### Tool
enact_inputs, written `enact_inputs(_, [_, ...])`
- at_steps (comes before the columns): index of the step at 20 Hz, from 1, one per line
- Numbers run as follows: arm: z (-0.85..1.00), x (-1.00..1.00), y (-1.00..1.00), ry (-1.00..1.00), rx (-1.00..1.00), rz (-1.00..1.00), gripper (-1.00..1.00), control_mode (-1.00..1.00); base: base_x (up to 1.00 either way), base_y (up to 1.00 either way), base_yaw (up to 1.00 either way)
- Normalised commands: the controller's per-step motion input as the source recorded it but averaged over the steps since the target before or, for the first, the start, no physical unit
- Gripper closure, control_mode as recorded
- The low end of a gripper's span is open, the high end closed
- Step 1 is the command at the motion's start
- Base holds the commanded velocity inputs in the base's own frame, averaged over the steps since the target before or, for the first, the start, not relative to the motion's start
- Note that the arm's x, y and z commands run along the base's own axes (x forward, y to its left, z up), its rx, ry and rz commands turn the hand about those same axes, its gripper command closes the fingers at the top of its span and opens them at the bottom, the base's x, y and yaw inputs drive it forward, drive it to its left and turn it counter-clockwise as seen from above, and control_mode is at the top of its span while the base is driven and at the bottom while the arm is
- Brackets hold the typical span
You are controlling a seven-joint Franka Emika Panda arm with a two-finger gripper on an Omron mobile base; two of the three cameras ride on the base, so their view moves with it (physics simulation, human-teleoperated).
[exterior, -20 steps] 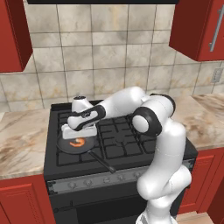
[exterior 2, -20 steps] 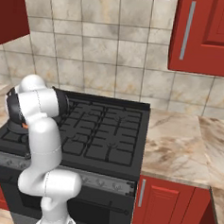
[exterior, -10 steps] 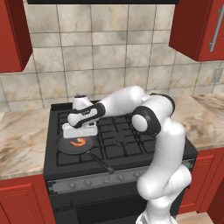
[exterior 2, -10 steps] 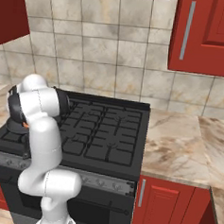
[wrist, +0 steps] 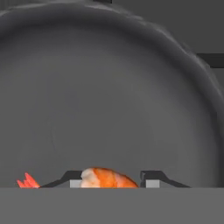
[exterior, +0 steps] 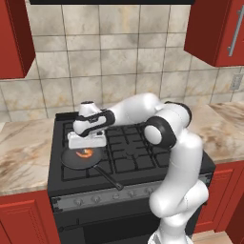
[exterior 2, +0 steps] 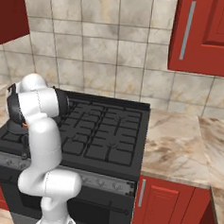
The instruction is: Place the shrimp on the plate and place the mushroom on the same plate.
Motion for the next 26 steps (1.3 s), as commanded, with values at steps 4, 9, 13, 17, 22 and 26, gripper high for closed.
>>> enact_inputs(4, [0.50, -0.20, 0.00, 0.00, -0.04, -0.01, 1.00, -1.00, 0.00, 0.00, 0.00])
enact_inputs(9, [0.54, -0.36, -0.26, 0.00, -0.01, -0.01, 1.00, -1.00, 0.00, 0.00, 0.00])
enact_inputs(13, [0.32, -0.37, -0.65, 0.00, 0.00, 0.00, 1.00, -1.00, 0.00, 0.00, 0.00])
enact_inputs(17, [0.14, -0.41, -0.94, 0.00, -0.01, 0.00, 1.00, -1.00, 0.00, 0.00, 0.00])
enact_inputs(22, [0.24, -0.53, -0.94, 0.00, 0.00, 0.01, 1.00, -1.00, 0.00, 0.00, 0.00])
enact_inputs(26, [0.34, -0.51, -0.90, 0.00, 0.00, 0.01, 1.00, -1.00, 0.00, 0.00, 0.00])
